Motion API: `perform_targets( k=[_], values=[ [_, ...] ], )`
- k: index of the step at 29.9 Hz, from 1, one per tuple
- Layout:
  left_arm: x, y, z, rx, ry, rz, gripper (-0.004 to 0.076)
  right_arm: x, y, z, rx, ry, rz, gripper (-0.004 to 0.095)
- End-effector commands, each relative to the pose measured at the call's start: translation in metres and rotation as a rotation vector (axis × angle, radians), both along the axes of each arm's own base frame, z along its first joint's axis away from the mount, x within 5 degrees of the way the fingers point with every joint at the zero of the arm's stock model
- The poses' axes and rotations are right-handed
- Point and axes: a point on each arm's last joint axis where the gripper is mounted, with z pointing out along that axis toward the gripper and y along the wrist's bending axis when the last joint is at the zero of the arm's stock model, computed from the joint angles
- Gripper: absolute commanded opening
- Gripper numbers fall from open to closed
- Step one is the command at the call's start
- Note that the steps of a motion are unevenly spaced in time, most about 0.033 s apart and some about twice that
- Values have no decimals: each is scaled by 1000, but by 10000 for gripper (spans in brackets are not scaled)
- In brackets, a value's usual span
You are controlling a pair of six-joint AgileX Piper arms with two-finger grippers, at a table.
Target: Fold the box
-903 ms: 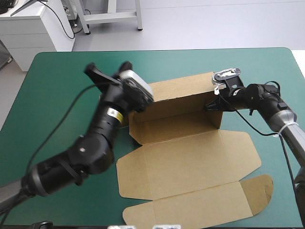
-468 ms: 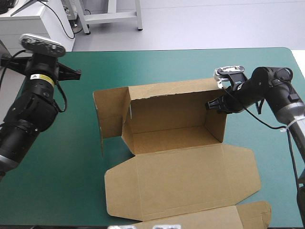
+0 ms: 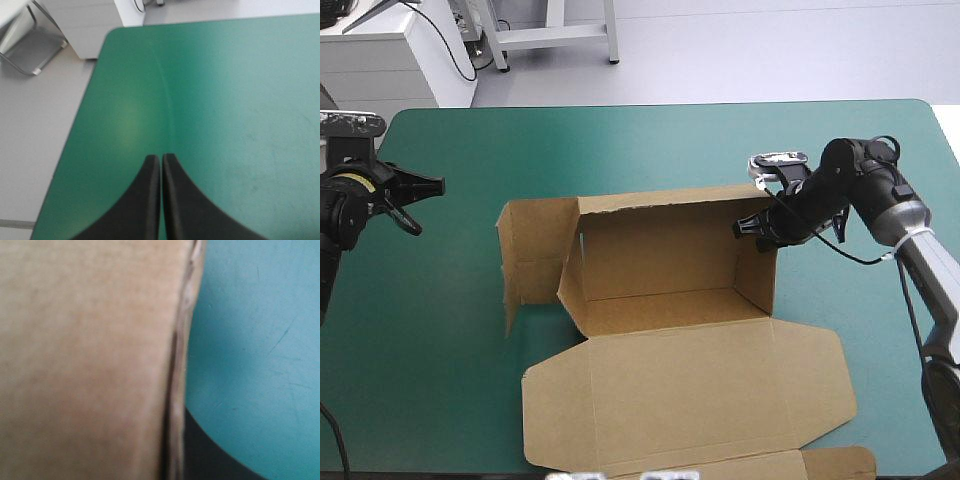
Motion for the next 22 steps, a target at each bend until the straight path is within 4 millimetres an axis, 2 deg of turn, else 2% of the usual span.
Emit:
perform_targets(
  k=[1,4,6,9,12,18,22],
  values=[
    [-3,-3,11,-30,-35,-73,-1,9,12,5,43,-90,-2,10],
    [-1,-6,7,-52,-6,-90,-1,22,22,-3,43,-161,-15,102],
    [-2,-6,6,-52,7,-91,-1,31,30,-8,41,-216,-24,236],
    [-2,-6,2,-39,48,-102,-1,39,37,-11,47,-280,-20,383],
    [0,-4,-2,-42,78,-97,-1,42,37,-2,49,-320,-11,395],
    [4,-5,-9,-57,122,-98,-1,37,29,49,-33,-389,35,394],
    [4,-5,-10,-63,125,-99,-1,29,23,70,-96,-349,44,394]
  ],
)
